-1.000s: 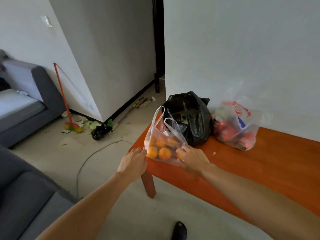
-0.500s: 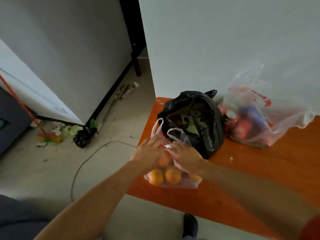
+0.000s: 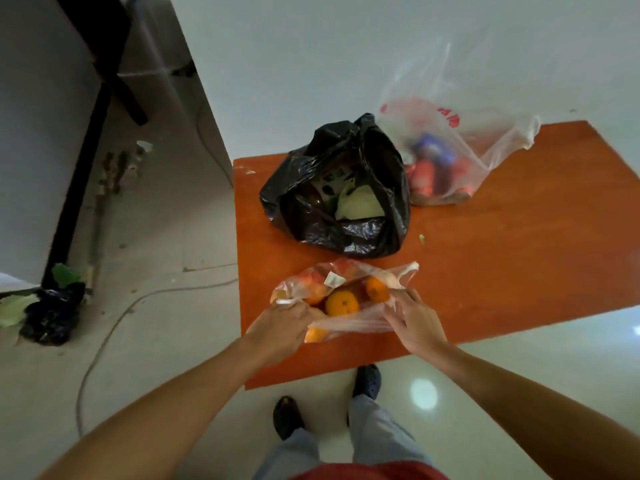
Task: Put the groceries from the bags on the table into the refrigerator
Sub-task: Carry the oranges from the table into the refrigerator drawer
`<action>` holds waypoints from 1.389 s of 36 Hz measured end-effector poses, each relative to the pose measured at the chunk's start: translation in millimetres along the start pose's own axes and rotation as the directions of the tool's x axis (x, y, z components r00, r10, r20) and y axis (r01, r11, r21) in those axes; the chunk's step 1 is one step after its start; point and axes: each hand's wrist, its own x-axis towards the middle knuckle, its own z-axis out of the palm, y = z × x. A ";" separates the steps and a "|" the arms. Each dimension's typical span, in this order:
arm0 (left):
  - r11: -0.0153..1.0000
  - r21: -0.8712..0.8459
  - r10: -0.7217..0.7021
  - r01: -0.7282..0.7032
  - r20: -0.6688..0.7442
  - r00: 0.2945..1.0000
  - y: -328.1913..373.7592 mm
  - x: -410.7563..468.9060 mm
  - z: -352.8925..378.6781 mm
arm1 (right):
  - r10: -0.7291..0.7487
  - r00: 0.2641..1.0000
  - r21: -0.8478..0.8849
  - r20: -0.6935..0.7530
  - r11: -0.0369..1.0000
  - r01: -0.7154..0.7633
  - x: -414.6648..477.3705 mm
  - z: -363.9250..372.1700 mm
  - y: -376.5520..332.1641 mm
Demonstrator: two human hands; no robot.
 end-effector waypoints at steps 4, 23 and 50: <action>0.994 -0.027 0.105 -0.105 0.018 0.994 6.2 -1.6 -13.9 | 0.165 0.986 0.030 -0.002 0.986 -0.165 0.6 -3.5 -9.9; 0.983 -0.052 0.164 -0.175 -0.175 0.971 28.8 105.0 -22.2 | 0.293 0.953 -0.020 0.081 0.956 -0.292 37.0 29.7 18.2; 0.987 0.126 0.115 -0.104 -0.085 0.990 19.7 67.3 8.2 | 0.147 0.989 0.514 0.023 0.846 -0.138 42.8 7.8 29.7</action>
